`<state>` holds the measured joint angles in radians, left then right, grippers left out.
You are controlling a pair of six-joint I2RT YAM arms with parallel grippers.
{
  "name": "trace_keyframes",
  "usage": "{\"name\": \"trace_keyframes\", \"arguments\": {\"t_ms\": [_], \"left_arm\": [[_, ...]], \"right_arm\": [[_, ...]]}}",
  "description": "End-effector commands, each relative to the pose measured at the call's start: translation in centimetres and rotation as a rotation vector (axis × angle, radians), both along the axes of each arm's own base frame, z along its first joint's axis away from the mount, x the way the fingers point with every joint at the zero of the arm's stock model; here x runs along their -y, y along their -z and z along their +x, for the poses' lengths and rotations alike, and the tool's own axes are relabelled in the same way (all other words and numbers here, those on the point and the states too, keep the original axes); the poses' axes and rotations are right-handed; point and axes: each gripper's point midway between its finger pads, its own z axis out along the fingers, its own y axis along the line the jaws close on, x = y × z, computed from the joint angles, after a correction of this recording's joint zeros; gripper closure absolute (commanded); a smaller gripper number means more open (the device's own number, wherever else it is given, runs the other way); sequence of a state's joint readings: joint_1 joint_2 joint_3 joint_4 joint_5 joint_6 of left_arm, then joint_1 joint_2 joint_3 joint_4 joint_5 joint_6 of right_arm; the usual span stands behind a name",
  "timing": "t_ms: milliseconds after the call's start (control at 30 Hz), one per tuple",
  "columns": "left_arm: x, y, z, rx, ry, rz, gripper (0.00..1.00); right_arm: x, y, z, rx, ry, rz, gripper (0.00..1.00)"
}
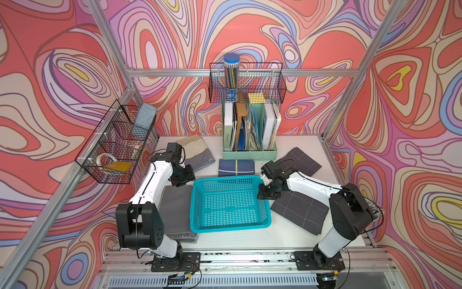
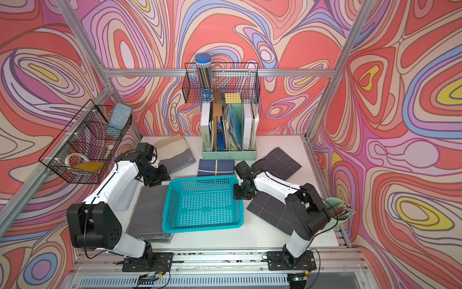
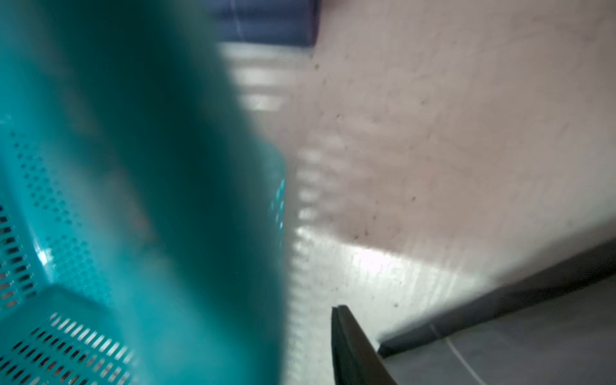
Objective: Put the folded pillowcase in the basket
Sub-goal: Move the pillowcase to the corner of the board.
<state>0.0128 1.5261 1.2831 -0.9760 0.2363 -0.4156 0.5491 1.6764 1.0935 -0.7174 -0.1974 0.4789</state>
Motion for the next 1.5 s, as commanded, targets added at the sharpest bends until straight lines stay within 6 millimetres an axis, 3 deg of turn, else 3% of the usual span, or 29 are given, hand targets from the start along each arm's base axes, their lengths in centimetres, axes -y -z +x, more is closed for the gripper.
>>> {"name": "trace_keyframes", "arguments": {"t_ms": [0, 133, 267, 333, 400, 433, 467, 500, 533, 667, 767, 867, 967, 1133, 1300, 1467], "left_arm": [[0.4, -0.4, -0.1, 0.021, 0.005, -0.025, 0.46], [0.6, -0.6, -0.1, 0.027, 0.016, -0.035, 0.45], [0.5, -0.9, -0.2, 0.033, 0.023, -0.03, 0.45], [0.6, -1.0, -0.1, 0.037, 0.025, -0.031, 0.45], [0.6, -1.1, -0.2, 0.04, 0.023, -0.031, 0.45], [0.6, -1.2, -0.2, 0.043, 0.023, -0.034, 0.45], [0.6, -1.3, -0.2, 0.049, 0.022, -0.037, 0.45], [0.7, -1.5, -0.2, 0.054, 0.02, -0.039, 0.45], [0.7, -1.6, -0.2, 0.058, 0.018, -0.039, 0.45], [1.0, -2.2, -0.4, 0.074, 0.016, -0.058, 0.45], [1.1, -2.5, -0.7, 0.078, 0.02, -0.066, 0.45], [1.1, -2.5, -0.9, 0.076, 0.024, -0.066, 0.45], [1.3, -2.6, -1.0, 0.082, 0.026, -0.077, 0.45], [1.6, -2.8, -0.8, 0.094, 0.024, -0.095, 0.44], [1.9, -3.0, -0.7, 0.096, 0.028, -0.111, 0.44], [2.0, -3.7, -0.4, 0.108, 0.033, -0.119, 0.44]], "right_arm": [[1.6, -1.2, 0.4, 0.027, 0.065, -0.057, 0.59], [3.1, -4.3, 1.4, 0.119, 0.112, -0.112, 0.47], [2.5, -7.5, 1.2, 0.145, 0.097, -0.054, 0.36], [2.8, -8.7, 1.5, 0.185, 0.116, -0.052, 0.34], [4.6, -9.8, 2.6, 0.244, 0.169, -0.098, 0.34], [5.9, -9.9, 3.3, 0.257, 0.212, -0.125, 0.37], [7.6, -10.0, 4.4, 0.277, 0.276, -0.146, 0.47], [9.3, -9.6, 5.5, 0.29, 0.33, -0.155, 0.77], [11.1, -9.2, 6.5, 0.3, 0.388, -0.168, 1.0], [16.4, -4.6, 10.4, 0.239, 0.522, -0.209, 1.0], [17.1, -0.5, 12.8, 0.151, 0.527, -0.162, 1.0], [17.8, 1.3, 14.5, 0.13, 0.536, -0.192, 1.0], [19.2, 2.2, 15.1, 0.12, 0.59, -0.215, 1.0], [22.4, 6.3, 14.3, -0.041, 0.702, -0.238, 1.0], [24.4, 7.1, 15.9, -0.068, 0.758, -0.227, 1.0], [25.6, 7.3, 19.1, -0.075, 0.763, -0.208, 1.0]]}}
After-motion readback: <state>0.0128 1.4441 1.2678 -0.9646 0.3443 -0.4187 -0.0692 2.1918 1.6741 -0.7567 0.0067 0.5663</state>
